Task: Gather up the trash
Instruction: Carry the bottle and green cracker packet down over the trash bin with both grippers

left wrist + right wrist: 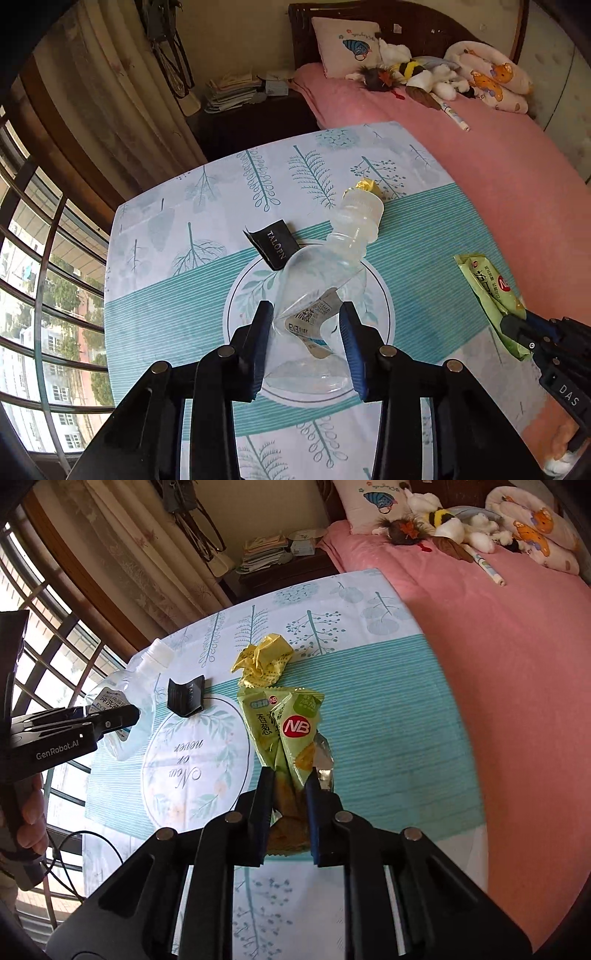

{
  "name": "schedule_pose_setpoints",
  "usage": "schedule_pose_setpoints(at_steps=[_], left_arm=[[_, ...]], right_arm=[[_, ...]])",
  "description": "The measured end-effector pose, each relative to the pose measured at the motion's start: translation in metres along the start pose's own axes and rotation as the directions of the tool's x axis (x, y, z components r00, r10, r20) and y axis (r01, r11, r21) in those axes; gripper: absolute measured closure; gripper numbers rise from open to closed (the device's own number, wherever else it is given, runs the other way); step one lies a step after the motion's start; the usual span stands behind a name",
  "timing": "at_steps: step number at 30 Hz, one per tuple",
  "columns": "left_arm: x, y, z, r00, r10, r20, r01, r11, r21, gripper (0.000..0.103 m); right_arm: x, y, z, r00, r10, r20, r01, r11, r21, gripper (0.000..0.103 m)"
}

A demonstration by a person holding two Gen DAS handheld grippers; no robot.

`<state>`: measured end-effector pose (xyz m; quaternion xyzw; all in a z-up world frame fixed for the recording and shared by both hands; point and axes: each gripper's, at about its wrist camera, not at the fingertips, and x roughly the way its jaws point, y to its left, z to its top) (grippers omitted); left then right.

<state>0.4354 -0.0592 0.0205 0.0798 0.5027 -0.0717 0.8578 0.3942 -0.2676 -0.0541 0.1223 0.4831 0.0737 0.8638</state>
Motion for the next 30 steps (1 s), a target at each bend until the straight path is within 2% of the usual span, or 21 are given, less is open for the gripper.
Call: schedule_pose_setpoints(at_steps=[3, 6, 12, 17, 22, 30], left_arm=[[-0.045, 0.005, -0.042, 0.998, -0.019, 0.052, 0.016, 0.999, 0.045, 0.066], [-0.078, 0.009, -0.084, 0.997, -0.034, 0.07, 0.028, 0.996, 0.086, 0.066], [-0.123, 0.01, -0.169, 0.998, -0.054, 0.03, 0.049, 0.989, 0.137, 0.066], [-0.153, 0.001, -0.225, 0.997, -0.069, 0.022, 0.065, 0.987, 0.149, 0.066], [-0.172, -0.012, -0.264, 0.997, -0.079, 0.007, 0.077, 0.988, 0.135, 0.066], [-0.175, -0.035, -0.307, 0.998, -0.03, -0.049, 0.035, 0.995, 0.094, 0.066]], right_arm=[[-0.041, 0.023, -0.042, 0.999, -0.023, 0.035, 0.022, 0.999, 0.028, 0.091], [-0.077, 0.044, -0.084, 0.997, -0.04, 0.065, 0.036, 0.998, 0.058, 0.091], [-0.138, 0.082, -0.161, 0.994, -0.064, 0.093, 0.055, 0.994, 0.097, 0.092], [-0.179, 0.101, -0.217, 0.994, -0.073, 0.075, 0.067, 0.994, 0.086, 0.092], [-0.2, 0.105, -0.26, 0.997, -0.068, 0.044, 0.064, 0.995, 0.074, 0.094], [-0.193, 0.098, -0.301, 0.998, -0.036, -0.059, 0.038, 0.999, 0.026, 0.094]])
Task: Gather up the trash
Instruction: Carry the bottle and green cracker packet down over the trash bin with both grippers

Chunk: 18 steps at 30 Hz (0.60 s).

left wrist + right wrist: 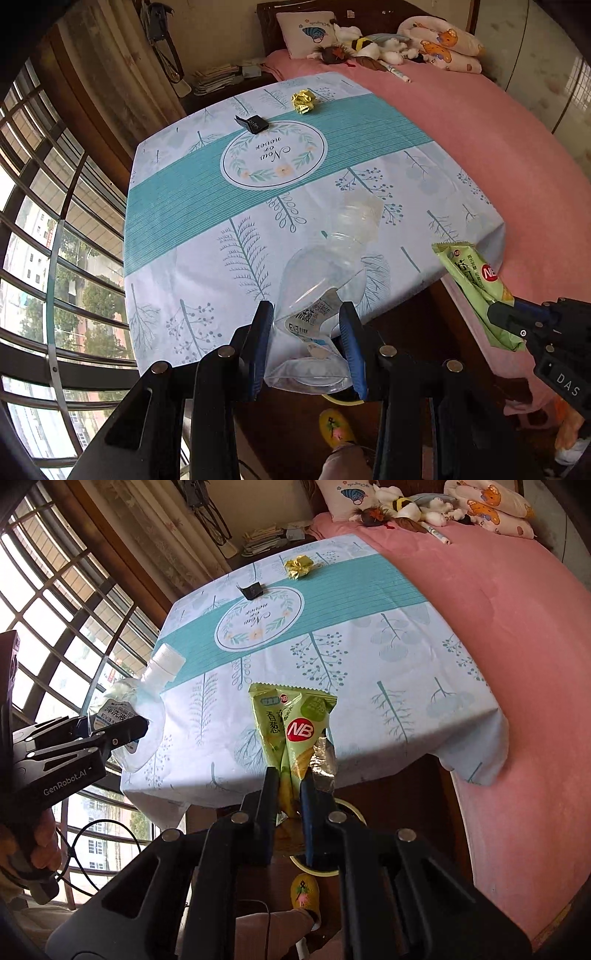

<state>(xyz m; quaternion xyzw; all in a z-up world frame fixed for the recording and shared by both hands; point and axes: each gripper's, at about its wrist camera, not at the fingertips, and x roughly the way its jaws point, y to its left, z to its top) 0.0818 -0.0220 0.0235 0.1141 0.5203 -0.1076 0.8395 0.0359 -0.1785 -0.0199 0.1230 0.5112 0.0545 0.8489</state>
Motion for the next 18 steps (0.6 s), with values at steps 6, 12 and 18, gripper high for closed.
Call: schedule_pose_setpoints(at_steps=[6, 12, 18], left_arm=[[0.007, -0.016, -0.026, 1.0, 0.018, -0.023, -0.019, 0.998, -0.06, 0.066], [0.03, -0.025, -0.06, 0.998, 0.04, -0.056, -0.047, 0.992, -0.12, 0.066], [0.061, -0.029, -0.102, 0.995, 0.052, -0.088, -0.068, 0.981, -0.182, 0.066]], right_arm=[[0.016, -0.008, -0.022, 0.996, 0.029, -0.079, -0.033, 0.998, -0.051, 0.094], [0.042, -0.021, -0.04, 0.989, 0.055, -0.139, -0.065, 0.996, -0.064, 0.094], [0.087, -0.038, -0.06, 0.977, 0.072, -0.199, -0.083, 0.996, -0.046, 0.094]])
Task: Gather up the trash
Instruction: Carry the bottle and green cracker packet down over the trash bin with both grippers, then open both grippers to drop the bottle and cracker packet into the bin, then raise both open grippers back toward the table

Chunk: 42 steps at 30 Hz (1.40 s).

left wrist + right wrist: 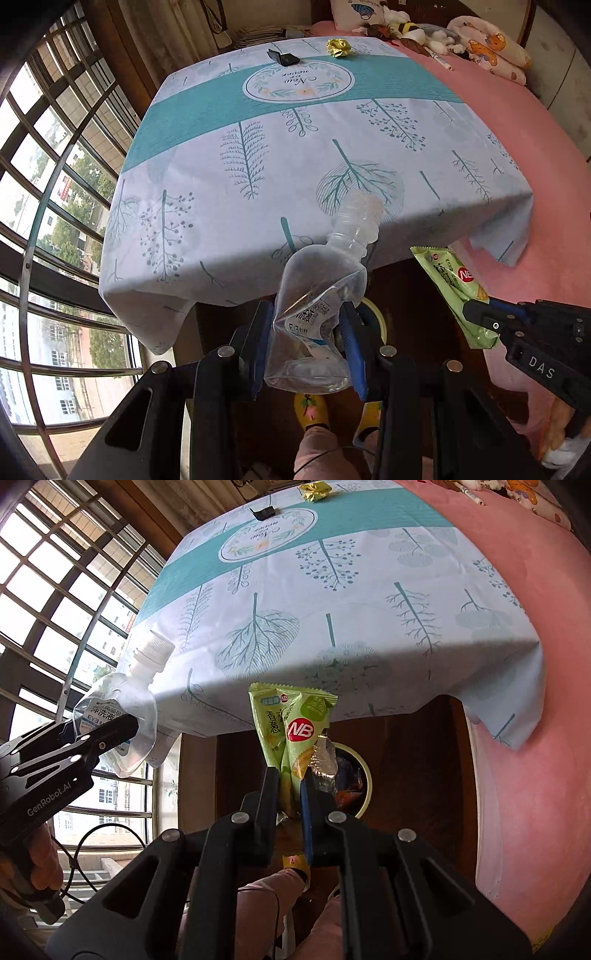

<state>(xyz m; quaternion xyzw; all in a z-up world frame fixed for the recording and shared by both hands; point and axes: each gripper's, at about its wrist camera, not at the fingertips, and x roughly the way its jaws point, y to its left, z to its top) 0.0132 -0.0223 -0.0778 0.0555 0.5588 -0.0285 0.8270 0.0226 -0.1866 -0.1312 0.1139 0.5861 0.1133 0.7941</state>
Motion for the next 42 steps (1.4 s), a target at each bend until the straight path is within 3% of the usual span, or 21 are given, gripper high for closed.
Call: schedule_pose_setpoints(at_steps=[13, 19, 25, 28, 31, 33, 42], left_arm=[[0.143, -0.009, -0.086, 0.989, -0.012, -0.15, 0.001, 0.998, -0.07, 0.066], [0.216, -0.02, -0.1, 0.985, -0.037, -0.169, 0.025, 0.997, -0.072, 0.066], [0.269, -0.028, -0.106, 0.983, -0.064, -0.171, 0.054, 0.997, -0.062, 0.065], [0.289, -0.027, -0.109, 0.98, -0.081, -0.184, 0.073, 0.996, -0.055, 0.06], [0.299, -0.027, -0.105, 0.98, -0.088, -0.179, 0.079, 0.995, -0.054, 0.039], [0.303, -0.025, -0.105, 0.98, -0.085, -0.18, 0.076, 0.995, -0.058, 0.019], [0.289, -0.017, -0.102, 0.984, -0.057, -0.171, 0.047, 0.997, -0.062, 0.018]], right_arm=[[0.158, -0.054, -0.036, 0.981, -0.039, -0.188, 0.049, 0.998, 0.047, 0.094], [0.227, -0.076, -0.051, 0.97, -0.045, -0.239, 0.069, 0.993, 0.095, 0.094], [0.276, -0.094, -0.062, 0.971, -0.047, -0.235, 0.087, 0.982, 0.165, 0.093], [0.293, -0.101, -0.072, 0.971, -0.052, -0.233, 0.098, 0.977, 0.191, 0.075], [0.306, -0.106, -0.077, 0.97, -0.038, -0.241, 0.088, 0.976, 0.2, 0.069], [0.309, -0.105, -0.08, 0.971, -0.046, -0.235, 0.09, 0.98, 0.18, 0.062], [0.296, -0.1, -0.091, 0.978, -0.06, -0.198, 0.094, 0.982, 0.164, 0.059]])
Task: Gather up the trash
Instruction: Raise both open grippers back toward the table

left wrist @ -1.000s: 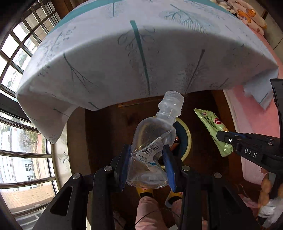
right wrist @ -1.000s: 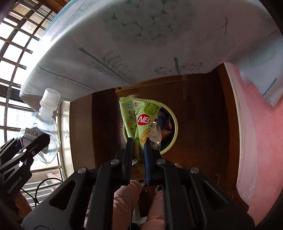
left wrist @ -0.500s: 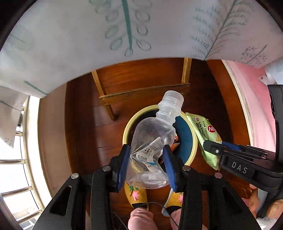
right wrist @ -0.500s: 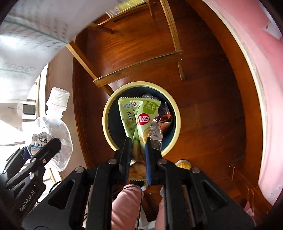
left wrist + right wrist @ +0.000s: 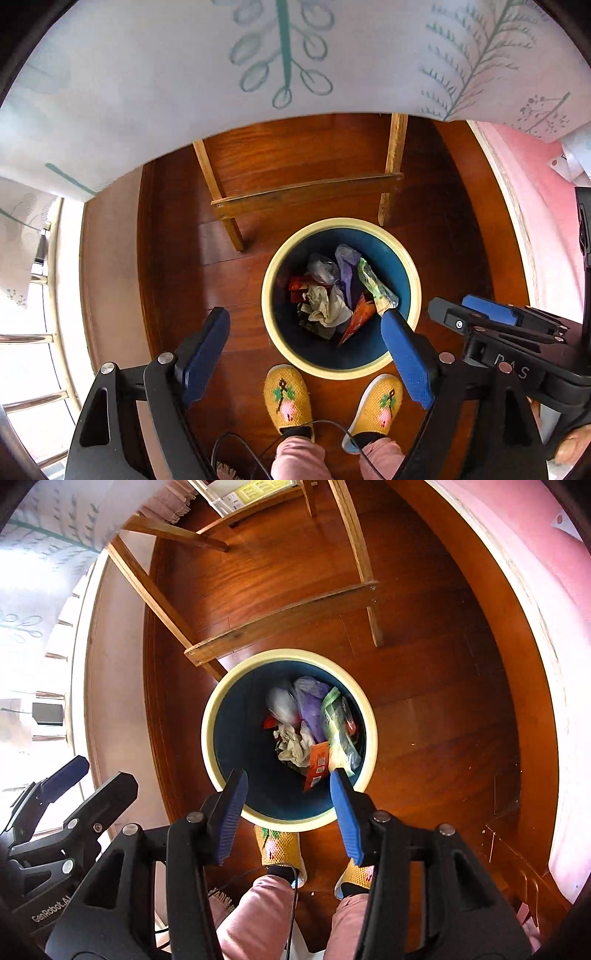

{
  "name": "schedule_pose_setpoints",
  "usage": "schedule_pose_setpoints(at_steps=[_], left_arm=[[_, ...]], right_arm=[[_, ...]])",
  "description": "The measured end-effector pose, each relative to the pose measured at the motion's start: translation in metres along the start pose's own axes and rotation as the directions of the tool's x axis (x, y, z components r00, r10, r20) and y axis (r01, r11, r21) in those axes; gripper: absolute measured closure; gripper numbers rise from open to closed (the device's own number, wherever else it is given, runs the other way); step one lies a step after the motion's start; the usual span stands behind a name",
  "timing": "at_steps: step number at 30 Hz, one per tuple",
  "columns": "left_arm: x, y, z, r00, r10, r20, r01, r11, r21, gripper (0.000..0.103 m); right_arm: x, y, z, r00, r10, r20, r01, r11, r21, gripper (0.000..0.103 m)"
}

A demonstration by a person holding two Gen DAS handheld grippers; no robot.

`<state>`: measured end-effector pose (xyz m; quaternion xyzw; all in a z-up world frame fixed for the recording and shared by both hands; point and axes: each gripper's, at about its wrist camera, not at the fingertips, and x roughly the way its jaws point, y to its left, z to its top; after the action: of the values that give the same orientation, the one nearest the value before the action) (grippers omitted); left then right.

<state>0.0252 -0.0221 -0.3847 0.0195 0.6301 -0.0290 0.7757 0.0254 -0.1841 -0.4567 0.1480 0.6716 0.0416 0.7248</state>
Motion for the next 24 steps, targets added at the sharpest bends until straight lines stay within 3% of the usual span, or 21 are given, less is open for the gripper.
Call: schedule_pose_setpoints(at_steps=[10, 18, 24], left_arm=[[-0.093, 0.007, -0.002, 0.997, 0.022, 0.075, -0.02, 0.999, -0.03, 0.018], [-0.201, 0.005, 0.004, 0.986, 0.011, 0.169, -0.004, 0.999, -0.04, 0.018], [-0.289, 0.002, 0.012, 0.965, 0.03, 0.259, -0.015, 0.998, -0.059, 0.018]], right_arm=[[-0.058, 0.018, -0.006, 1.0, 0.027, 0.011, -0.026, 0.999, -0.036, 0.059], [-0.16, 0.043, -0.011, 0.994, 0.069, 0.085, -0.061, 0.994, -0.085, 0.056], [-0.235, 0.056, -0.014, 0.981, 0.109, 0.158, -0.09, 0.988, -0.122, 0.053]])
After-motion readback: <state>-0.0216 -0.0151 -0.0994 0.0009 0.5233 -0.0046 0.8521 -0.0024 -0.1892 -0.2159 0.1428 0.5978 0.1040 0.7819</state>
